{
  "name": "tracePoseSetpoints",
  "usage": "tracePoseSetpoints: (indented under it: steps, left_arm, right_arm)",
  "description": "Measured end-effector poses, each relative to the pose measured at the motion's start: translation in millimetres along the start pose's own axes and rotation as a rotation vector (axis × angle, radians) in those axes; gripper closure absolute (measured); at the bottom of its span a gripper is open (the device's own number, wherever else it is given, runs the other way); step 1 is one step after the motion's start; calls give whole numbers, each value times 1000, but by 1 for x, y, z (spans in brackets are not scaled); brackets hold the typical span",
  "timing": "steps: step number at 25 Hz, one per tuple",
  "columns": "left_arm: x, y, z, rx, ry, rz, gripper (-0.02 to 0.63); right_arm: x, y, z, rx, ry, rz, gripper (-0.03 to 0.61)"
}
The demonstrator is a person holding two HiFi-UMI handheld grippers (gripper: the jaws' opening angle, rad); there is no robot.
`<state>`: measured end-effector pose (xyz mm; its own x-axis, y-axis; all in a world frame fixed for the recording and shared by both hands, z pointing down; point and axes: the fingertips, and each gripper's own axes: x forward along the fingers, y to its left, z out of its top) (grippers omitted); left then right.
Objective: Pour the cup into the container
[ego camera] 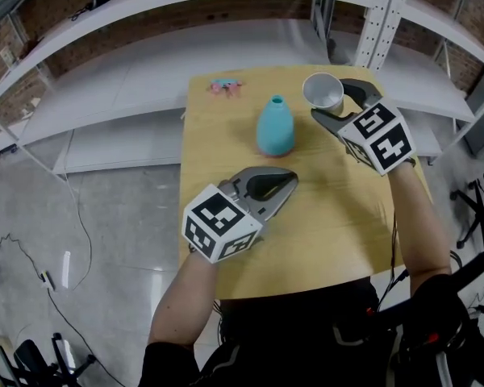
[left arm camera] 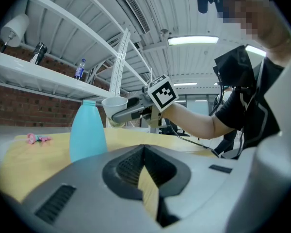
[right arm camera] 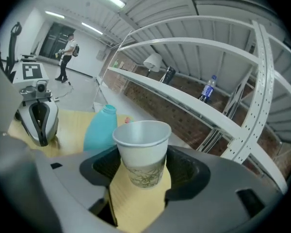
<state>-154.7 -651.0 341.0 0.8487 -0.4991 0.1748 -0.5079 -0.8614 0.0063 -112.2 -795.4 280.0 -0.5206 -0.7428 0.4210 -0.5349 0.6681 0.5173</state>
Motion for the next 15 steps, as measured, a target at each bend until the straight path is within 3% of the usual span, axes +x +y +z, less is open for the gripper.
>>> tracePoseSetpoints:
  steps: [15]
  left_arm:
    - [0, -3, 1, 4, 5, -12, 612]
  right_arm:
    - [-13, -32, -91, 307, 6, -11, 282]
